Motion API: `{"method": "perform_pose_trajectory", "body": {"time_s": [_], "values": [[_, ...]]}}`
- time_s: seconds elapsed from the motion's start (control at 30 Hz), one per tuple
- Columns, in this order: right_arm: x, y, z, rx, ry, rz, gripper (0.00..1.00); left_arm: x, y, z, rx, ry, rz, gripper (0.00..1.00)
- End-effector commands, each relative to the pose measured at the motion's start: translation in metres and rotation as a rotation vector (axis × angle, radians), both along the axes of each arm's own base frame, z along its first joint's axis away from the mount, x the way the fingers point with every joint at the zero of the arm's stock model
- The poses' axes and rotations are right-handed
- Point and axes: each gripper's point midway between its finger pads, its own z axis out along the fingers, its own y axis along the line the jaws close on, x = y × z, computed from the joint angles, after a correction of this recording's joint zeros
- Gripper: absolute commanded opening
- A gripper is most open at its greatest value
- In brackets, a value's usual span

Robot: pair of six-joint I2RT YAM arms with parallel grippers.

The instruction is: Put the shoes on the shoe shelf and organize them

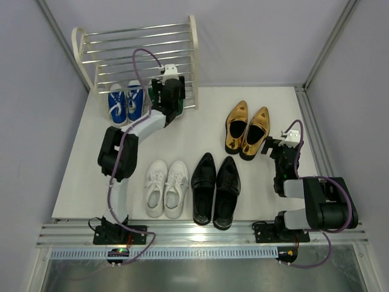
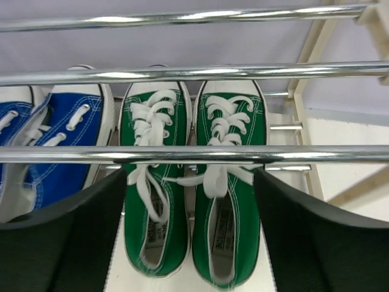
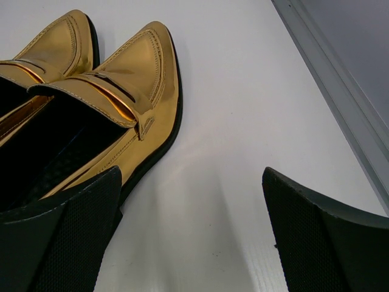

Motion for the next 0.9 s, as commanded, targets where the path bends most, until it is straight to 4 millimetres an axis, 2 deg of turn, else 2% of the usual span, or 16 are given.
{"method": "perform_pose_trajectory", "body": {"time_s": [0.0, 0.03, 0.07, 0.13, 0.17, 0.2, 0.23, 0.27, 0.3, 0.37, 0.4, 0.43, 0.53, 0.6, 0.77, 0.87], "values": [[0.006, 0.000, 0.023, -0.006, -0.089, 0.003, 0.97, -0.036, -0.001, 0.053, -0.130, 0.044, -0.002, 0.89], [0.006, 0.000, 0.023, -0.007, -0.087, 0.002, 0.97, -0.055, 0.004, 0.030, -0.097, 0.168, 0.006, 0.94], [0.006, 0.001, 0.023, -0.006, -0.087, 0.005, 0.97, -0.070, 0.004, 0.039, -0.124, 0.191, 0.004, 0.96], [0.006, 0.000, 0.024, -0.007, -0.089, 0.002, 0.98, -0.101, 0.001, 0.018, -0.187, 0.312, 0.012, 1.00], [0.006, 0.000, 0.024, -0.006, -0.090, 0.002, 0.97, -0.130, 0.001, 0.001, -0.161, 0.427, 0.016, 1.00], [0.006, 0.000, 0.023, -0.006, -0.087, 0.002, 0.97, -0.150, 0.001, 0.002, -0.171, 0.461, 0.017, 1.00], [0.006, 0.000, 0.023, -0.006, -0.089, 0.003, 0.97, -0.179, -0.010, -0.018, -0.174, 0.531, 0.006, 1.00], [0.006, 0.000, 0.023, -0.007, -0.086, 0.002, 0.97, -0.207, -0.005, -0.032, -0.122, 0.607, 0.022, 1.00], [0.006, 0.000, 0.022, -0.006, -0.086, 0.002, 0.97, -0.229, -0.002, -0.032, -0.113, 0.614, 0.038, 1.00], [0.006, 0.000, 0.023, -0.006, -0.087, 0.003, 0.98, -0.287, 0.000, -0.065, -0.046, 0.702, 0.059, 1.00], [0.006, 0.000, 0.022, -0.006, -0.086, 0.002, 0.97, -0.306, 0.000, -0.059, -0.064, 0.689, 0.048, 1.00], [0.007, 0.000, 0.024, -0.006, -0.090, 0.003, 0.97, -0.338, 0.000, -0.078, -0.009, 0.726, 0.022, 1.00], [0.006, 0.000, 0.023, -0.006, -0.089, 0.003, 0.97, -0.389, -0.001, -0.075, -0.080, 0.710, 0.014, 1.00], [0.006, 0.000, 0.023, -0.007, -0.089, 0.003, 0.97, -0.407, 0.014, -0.071, -0.093, 0.662, 0.065, 1.00], [0.006, 0.000, 0.024, -0.006, -0.090, 0.003, 0.97, -0.422, 0.015, -0.036, -0.145, 0.551, -0.013, 1.00], [0.006, 0.000, 0.023, -0.006, -0.087, 0.003, 0.97, -0.430, 0.019, -0.039, -0.138, 0.577, -0.019, 1.00]]}}
